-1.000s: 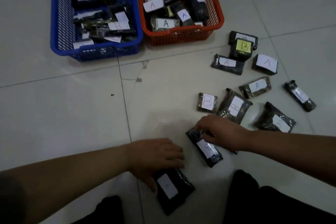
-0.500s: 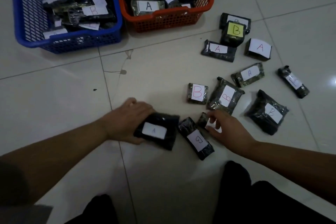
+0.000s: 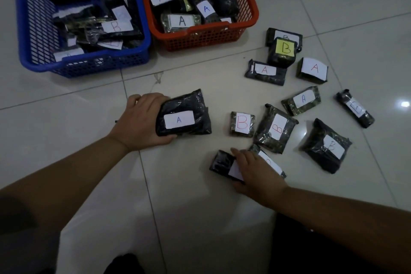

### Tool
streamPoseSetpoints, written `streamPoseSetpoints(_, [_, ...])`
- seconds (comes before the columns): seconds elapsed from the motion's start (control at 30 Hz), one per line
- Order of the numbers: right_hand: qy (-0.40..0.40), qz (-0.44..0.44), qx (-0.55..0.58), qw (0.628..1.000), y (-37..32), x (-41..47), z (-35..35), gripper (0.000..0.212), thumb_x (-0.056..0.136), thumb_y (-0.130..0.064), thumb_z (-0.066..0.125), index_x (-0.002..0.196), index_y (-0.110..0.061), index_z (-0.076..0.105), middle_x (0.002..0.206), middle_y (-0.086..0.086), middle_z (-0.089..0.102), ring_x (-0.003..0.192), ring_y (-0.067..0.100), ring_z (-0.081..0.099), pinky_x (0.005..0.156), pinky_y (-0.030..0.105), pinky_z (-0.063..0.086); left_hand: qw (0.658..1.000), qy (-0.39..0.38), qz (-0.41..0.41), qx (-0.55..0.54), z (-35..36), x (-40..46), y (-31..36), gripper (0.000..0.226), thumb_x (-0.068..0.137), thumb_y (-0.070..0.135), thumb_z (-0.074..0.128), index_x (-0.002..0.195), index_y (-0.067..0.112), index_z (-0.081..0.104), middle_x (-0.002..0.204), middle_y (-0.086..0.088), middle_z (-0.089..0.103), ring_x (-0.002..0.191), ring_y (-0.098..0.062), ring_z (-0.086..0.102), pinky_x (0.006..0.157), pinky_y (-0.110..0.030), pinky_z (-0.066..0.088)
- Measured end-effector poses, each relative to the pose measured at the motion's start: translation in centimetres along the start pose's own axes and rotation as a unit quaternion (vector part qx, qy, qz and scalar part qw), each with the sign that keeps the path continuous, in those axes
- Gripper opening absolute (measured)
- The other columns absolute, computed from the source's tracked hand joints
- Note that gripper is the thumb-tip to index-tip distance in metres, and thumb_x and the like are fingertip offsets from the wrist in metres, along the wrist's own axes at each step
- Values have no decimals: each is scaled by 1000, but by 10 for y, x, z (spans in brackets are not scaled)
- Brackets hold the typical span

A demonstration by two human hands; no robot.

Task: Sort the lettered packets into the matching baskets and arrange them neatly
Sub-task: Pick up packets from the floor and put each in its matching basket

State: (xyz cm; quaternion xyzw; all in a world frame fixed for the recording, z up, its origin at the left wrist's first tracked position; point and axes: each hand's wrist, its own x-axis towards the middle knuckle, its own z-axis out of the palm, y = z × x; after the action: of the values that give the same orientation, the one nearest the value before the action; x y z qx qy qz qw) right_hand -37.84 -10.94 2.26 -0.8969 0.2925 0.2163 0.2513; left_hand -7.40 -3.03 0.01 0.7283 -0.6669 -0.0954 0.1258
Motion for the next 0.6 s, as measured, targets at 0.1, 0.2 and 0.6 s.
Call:
streamPoseSetpoints(0.1, [81,-44,57,994,11,20,-24,77,70,-21,75,136,-1,41,123,18,50,114,35,50,99,30,35,999,30,-16,-5,-8,7,-7,89,61,66,56,128,10,44,119,-9,55,113,-19,42,94,-35,24])
streamPoseSetpoints(0.2, [153,-53,83,983,12,43,-59,68,64,-15,76,128,-8,52,109,12,47,101,27,50,91,29,39,998,63,-29,-5,-20,14,-14,89,62,67,57,130,10,43,121,-9,53,115,-20,42,94,-36,24])
streamPoseSetpoints(0.6, [283,-76,182,939,-31,128,-186,64,82,-2,65,129,-39,43,140,9,28,123,16,35,91,12,33,982,171,-82,-2,-104,69,-60,88,65,64,60,135,14,43,125,-5,52,119,-24,43,102,-41,30])
